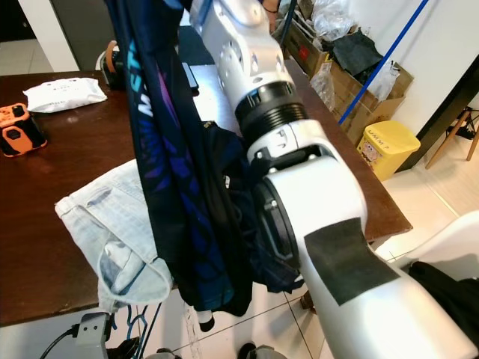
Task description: Hang hanger
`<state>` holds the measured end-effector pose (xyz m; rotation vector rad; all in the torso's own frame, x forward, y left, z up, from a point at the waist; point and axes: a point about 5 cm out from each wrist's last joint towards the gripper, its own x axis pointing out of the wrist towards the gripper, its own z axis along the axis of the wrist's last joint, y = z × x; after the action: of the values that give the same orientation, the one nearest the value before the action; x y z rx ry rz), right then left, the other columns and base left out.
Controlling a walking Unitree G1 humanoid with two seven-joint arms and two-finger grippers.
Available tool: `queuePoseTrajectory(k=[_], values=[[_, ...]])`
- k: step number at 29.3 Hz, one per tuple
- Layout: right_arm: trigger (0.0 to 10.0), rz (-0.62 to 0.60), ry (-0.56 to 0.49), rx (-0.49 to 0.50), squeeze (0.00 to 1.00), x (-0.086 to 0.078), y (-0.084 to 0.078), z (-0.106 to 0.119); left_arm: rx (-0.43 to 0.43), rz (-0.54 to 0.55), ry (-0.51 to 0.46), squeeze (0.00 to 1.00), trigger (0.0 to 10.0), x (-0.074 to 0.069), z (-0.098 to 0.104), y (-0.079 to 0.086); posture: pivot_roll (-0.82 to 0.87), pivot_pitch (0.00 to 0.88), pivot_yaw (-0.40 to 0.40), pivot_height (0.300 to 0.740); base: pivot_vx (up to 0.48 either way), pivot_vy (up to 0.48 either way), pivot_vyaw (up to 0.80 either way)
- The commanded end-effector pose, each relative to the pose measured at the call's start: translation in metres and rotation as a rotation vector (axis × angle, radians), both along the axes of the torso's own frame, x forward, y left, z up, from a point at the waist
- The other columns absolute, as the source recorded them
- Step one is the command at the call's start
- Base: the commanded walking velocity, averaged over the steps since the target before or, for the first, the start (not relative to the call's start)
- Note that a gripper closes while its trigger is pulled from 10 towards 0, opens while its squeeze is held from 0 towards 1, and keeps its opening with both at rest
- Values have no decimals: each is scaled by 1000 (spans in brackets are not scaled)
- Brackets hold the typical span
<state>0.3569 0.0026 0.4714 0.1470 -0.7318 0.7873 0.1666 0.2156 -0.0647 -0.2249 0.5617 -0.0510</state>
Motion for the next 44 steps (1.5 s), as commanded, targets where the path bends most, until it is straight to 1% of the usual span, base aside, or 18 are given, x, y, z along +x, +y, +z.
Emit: queuePoseTrajectory(k=[1, 7, 8, 9, 10, 11, 13, 19, 22, 23, 26, 27, 30, 34, 36, 38, 41, 44], values=[[10000, -84, -15, 12, 0, 2, -7, 5, -23, -30, 38, 0, 10000, -13, -7, -9, 137, 234, -138, 740, 0, 0, 0], [10000, -158, 45, -108, 0, 16, -3, -23, -23, -27, 29, 0, 10000, -16, -7, -11, 131, 249, -145, 740, 0, 0, 0], [10000, -183, 90, -238, 0, 24, 3, -49, -24, -27, 26, 0, 10000, -17, -8, -12, 126, 256, -144, 740, 0, 0, 0], [10000, -206, 145, -399, 1000, 32, 8, -84, -27, -27, 24, 0, 10000, -18, -8, -12, 123, 263, -141, 740, 0, 0, 0], [10000, -206, 145, -399, 1000, 32, 8, -84, -27, -27, 24, 0, 10000, -18, -8, -12, 123, 263, -141, 740, 0, 0, 0], [10000, -238, 187, -521, 1000, 38, 7, -111, -29, -28, 23, 0, 10000, -20, -8, -13, 123, 262, -141, 740, 0, 0, 0], [10000, -256, 213, -584, 1000, 42, 4, -127, -31, -29, 24, 0, 10000, -20, -8, -13, 124, 261, -140, 740, 0, 0, 0], [10000, -284, 239, -615, 1000, 46, -4, -139, -31, -29, 26, 0, 10000, -20, -8, -13, 123, 251, -134, 740, 0, 0, 0], [10000, -304, 260, -566, 1000, 52, -23, -131, -30, -29, 31, 0, 10000, -19, -8, -12, 131, 234, -127, 740, 0, 0, 0], [10000, -105, 292, -383, 1000, 50, -45, -111, -27, -29, 34, 0, 10000, -17, -8, -12, 131, 220, -121, 740, 0, 0, 0], [10000, 17, 294, -302, 1000, 48, -53, -104, -26, -29, 34, 0, 10000, -16, -8, -11, 130, 217, -117, 740, 0, 0, 0], [10000, 150, 298, -234, 1000, 45, -66, -101, -25, -29, 35, 0, 10000, -16, -8, -11, 127, 213, -107, 740, 0, 0, 0], [10000, 227, 296, -200, 1000, 42, -74, -100, -24, -28, 35, 0, 10000, -15, -7, -10, 127, 213, -107, 740, 0, 0, 0], [10000, 313, 287, -252, 1000, 33, -127, -136, -22, -32, 38, 0, 10000, -13, -7, -6, 120, 205, -69, 740, 0, 0, 0], [10000, 313, 287, -252, 1000, 33, -127, -136, -22, -32, 38, 0, 10000, -13, -7, -6, 120, 205, -69, 740, 0, 0, 0], [10000, 381, 271, -127, 1000, 14, -161, -150, -21, -32, 39, 0, 10000, -13, -6, -3, 121, 202, -51, 740, 0, 0, 0], [10000, 381, 271, -127, 1000, 14, -161, -150, -21, -32, 39, 0, 10000, -13, -6, -3, 121, 202, -51, 740, 0, 0, 0], [10000, 413, 260, -57, 1000, 0, -176, -157, -22, -30, 40, 0, 10000, -13, -6, -2, 117, 200, -41, 740, 0, 0, 0]])
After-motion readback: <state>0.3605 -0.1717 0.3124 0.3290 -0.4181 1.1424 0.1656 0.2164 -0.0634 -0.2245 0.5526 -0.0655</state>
